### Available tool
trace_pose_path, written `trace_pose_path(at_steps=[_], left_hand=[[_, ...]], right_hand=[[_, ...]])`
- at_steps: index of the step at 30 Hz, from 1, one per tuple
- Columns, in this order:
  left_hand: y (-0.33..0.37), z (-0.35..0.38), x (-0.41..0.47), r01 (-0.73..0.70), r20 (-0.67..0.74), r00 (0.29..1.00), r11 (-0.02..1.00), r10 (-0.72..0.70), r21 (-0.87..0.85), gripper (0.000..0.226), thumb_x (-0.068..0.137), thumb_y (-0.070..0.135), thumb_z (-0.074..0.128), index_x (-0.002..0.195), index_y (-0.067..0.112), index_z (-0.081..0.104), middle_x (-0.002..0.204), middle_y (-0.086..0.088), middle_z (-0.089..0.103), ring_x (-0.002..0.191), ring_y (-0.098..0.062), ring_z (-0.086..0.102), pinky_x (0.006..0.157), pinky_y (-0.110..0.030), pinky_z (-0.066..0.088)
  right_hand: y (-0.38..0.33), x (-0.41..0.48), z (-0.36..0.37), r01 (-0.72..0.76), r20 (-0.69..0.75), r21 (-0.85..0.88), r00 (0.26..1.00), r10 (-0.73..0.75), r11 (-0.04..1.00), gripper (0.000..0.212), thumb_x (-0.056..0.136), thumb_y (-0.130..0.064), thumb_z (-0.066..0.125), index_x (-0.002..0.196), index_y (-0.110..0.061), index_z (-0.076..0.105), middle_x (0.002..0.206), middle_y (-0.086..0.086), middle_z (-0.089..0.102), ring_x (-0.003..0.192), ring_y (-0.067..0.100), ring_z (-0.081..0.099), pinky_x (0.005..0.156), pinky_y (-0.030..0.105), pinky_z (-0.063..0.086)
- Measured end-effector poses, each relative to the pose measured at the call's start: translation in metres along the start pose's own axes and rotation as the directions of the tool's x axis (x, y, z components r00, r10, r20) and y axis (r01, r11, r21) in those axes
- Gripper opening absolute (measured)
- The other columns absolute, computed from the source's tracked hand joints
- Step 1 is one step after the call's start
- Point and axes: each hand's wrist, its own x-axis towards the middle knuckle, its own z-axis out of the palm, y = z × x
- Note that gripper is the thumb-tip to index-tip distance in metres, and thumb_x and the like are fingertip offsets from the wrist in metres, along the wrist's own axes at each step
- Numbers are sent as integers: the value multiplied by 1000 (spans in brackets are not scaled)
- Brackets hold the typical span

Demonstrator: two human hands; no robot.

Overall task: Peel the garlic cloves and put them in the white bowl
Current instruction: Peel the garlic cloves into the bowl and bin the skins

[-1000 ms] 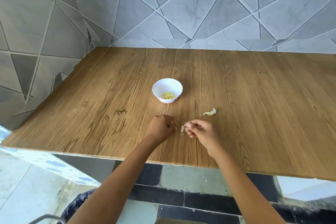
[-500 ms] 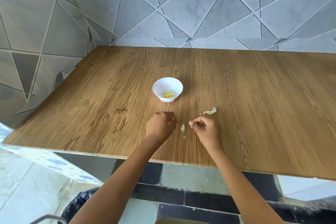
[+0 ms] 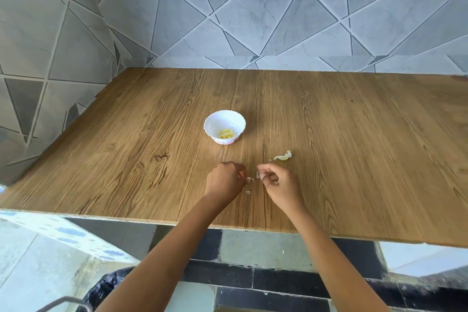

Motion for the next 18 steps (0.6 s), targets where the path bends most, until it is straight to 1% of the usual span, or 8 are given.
trace_pose_path(at_steps=[3,6,7,9,10,13,16,18], left_hand=[[-4,-5,2,-6,-19,1000,980,3,-200,7,84,23,69,84,17,70,81,2,72,75,-12,67,68,-28,54],[-4,-17,3,-2,31,999,927,15,-374,4,81,14,72,83,12,69,70,-6,71,62,-11,63,68,-30,54],[-4,-20,3,21,53,999,906,2,-422,6,80,10,73,82,13,68,69,-8,70,60,-11,62,68,-30,55],[-4,-24,3,75,95,995,855,-31,-513,11,76,4,75,81,12,69,71,-8,70,63,-11,63,70,-29,55],[-5,-25,3,98,117,992,824,-39,-558,13,75,1,75,82,11,70,73,-8,70,67,-13,65,73,-29,56],[-6,-27,2,133,161,986,735,-33,-665,16,76,-5,72,84,10,71,78,-10,71,76,-17,68,75,-28,58],[-4,-30,-1,180,209,977,639,-30,-748,13,81,-6,68,86,6,69,76,-6,69,73,-11,67,71,-21,56],[-3,-32,-3,221,247,968,572,-32,-790,11,83,-4,66,90,4,69,73,-3,69,72,-8,67,71,-20,56]], right_hand=[[-1,1,-1,-36,76,47,997,33,998,22,89,0,58,106,-8,69,97,-2,68,83,2,60,73,4,43],[-7,2,-1,-104,146,194,986,77,975,19,89,-5,62,105,-12,69,94,-1,69,89,12,65,81,19,52],[-10,2,-1,-150,162,277,981,107,949,17,88,-6,63,104,-12,68,92,0,70,86,13,67,79,21,54],[-16,2,-2,-244,192,431,965,176,869,14,88,-4,63,101,-8,67,86,1,70,76,8,68,70,18,55],[-17,3,-3,-274,202,473,959,200,837,12,87,-4,63,99,-6,67,81,1,70,70,6,67,66,16,54],[-18,6,-4,-333,246,521,940,235,786,7,87,-3,63,92,-4,67,73,2,68,61,8,63,61,17,53],[-16,10,-4,-402,308,533,912,272,744,6,88,-4,62,89,-5,67,74,5,67,62,9,61,60,17,52],[-17,12,-4,-466,360,578,882,304,670,6,89,-2,60,89,-3,66,75,7,66,62,9,60,58,16,50]])
